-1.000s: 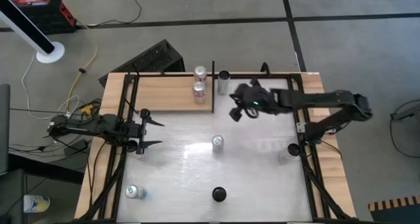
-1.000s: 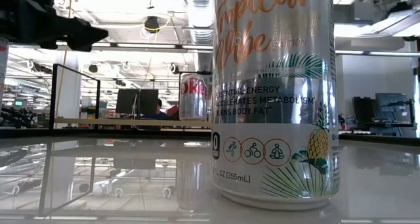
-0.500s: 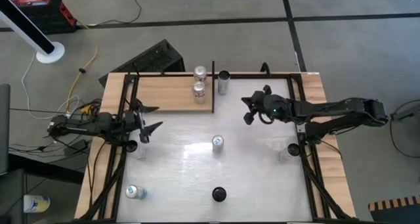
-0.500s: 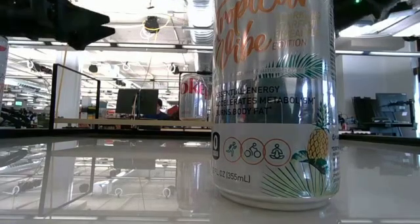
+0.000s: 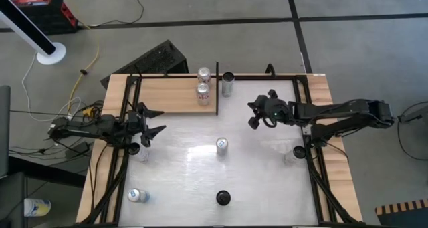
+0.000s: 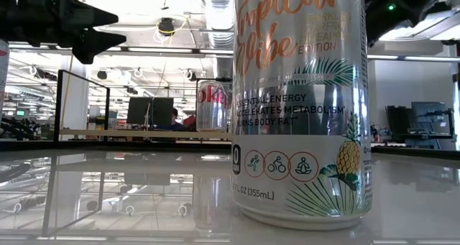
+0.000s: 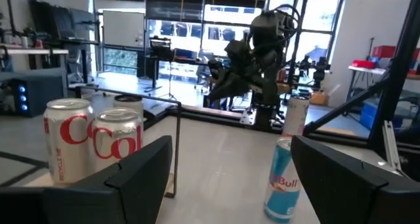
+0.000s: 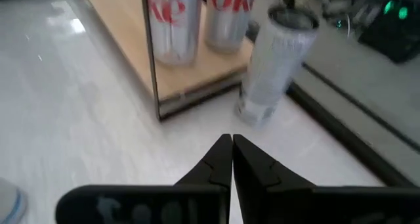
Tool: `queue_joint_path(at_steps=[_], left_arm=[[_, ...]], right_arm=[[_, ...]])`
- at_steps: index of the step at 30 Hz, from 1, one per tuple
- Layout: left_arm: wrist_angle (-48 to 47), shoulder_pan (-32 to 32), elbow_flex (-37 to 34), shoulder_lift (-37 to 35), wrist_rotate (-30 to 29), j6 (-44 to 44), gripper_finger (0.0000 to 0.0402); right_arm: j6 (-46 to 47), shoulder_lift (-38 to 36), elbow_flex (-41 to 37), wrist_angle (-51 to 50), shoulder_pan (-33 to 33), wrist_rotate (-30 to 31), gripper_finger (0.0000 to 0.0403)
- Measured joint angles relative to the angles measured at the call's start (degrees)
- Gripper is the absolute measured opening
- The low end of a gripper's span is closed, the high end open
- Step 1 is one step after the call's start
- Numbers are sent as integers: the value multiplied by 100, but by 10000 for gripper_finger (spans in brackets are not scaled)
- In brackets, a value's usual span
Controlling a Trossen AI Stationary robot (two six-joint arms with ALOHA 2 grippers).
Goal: Place canned beverage on shelf
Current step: Put the top blue soda can on the shelf
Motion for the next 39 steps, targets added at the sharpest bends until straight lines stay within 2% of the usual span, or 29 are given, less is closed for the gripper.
queue_joint_path(at_steps=[9,13,16,21,25,32,39], left_arm=[[28,2,0,0,-20,161,300],[-105,2,0,0,21,-128,300],[-266,2,0,0,22,-283,300],[-271,2,0,0,26,-196,300],[-274,2,0,0,26,-176,300],[-299,2,0,0,26,-176,300],[-567,2,0,0,28,-182,300]], right_arm=[[137,136,7,-129,180,-42,38],[64,135,7,68,190,-56,38],[74,135,7,297,203,-527,38],[-318,139,7,1143,387,-1979,38],[-579,223,81,1695,745,-2240,49],[-800,221,444,1713,1385,-2244,109],[-1208,854,865,1787,1958,-1943,237]])
